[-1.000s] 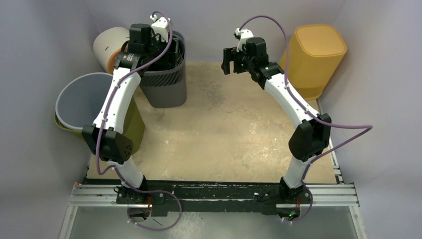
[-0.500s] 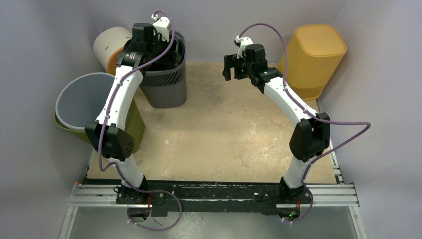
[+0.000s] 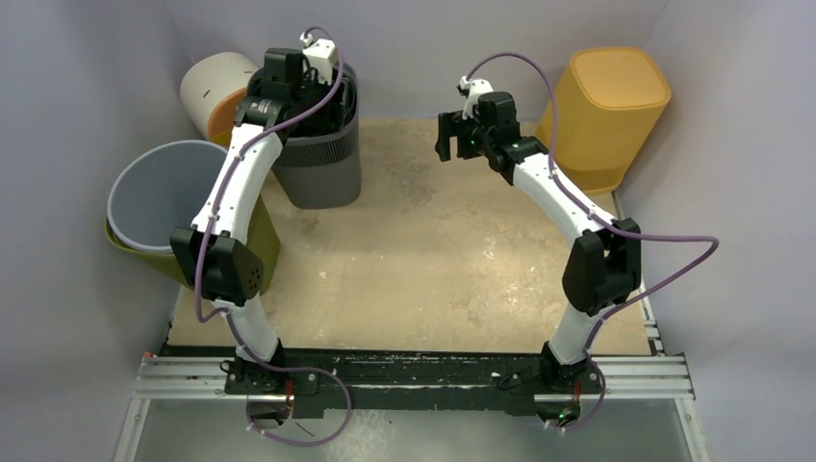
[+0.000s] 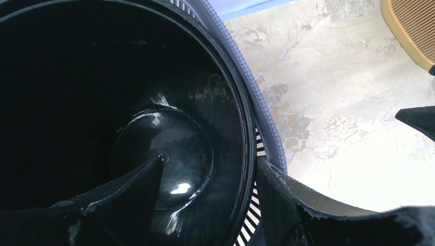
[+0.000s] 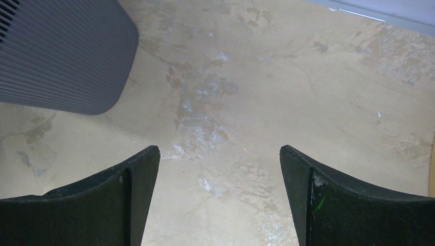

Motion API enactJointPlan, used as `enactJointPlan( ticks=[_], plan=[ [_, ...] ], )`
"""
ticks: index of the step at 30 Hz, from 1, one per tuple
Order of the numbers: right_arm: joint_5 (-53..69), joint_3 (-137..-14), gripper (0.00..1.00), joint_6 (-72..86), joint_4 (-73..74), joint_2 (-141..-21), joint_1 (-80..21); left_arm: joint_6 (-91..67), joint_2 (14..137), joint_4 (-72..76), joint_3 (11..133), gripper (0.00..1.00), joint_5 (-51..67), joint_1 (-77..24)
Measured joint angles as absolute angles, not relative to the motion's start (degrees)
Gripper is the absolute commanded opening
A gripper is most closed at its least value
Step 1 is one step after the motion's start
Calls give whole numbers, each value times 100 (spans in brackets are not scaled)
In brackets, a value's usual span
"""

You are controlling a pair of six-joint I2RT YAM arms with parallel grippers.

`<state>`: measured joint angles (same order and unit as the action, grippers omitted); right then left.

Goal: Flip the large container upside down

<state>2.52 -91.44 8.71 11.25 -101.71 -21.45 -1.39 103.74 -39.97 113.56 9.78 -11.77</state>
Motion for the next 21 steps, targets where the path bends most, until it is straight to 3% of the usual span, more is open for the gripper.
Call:
enactJointPlan(
  ticks=[7, 9, 12, 16, 18, 21],
  plan=[
    [257, -8868, 89, 888, 1085, -9961, -2053, -19, 10739, -4014, 11636, 55, 849, -1280],
    [259, -8836, 89, 888, 1072, -9902, -2018, -10, 10796, -4012, 11686, 44, 797, -1317],
    [266, -8764, 89, 893, 985, -9848, -1970, 14, 10814, -4001, 11692, 20, 770, -1378],
    [281, -8643, 88, 930, 945, -9817, -1905, 69, 10829, -4001, 11695, 18, 722, -1485],
    [294, -8576, 88, 952, 917, -9817, -1881, 71, 10829, -3999, 11695, 1, 698, -1490],
    [305, -8512, 88, 987, 906, -9817, -1868, 75, 10829, -3999, 11695, 0, 521, -1505]
  ],
)
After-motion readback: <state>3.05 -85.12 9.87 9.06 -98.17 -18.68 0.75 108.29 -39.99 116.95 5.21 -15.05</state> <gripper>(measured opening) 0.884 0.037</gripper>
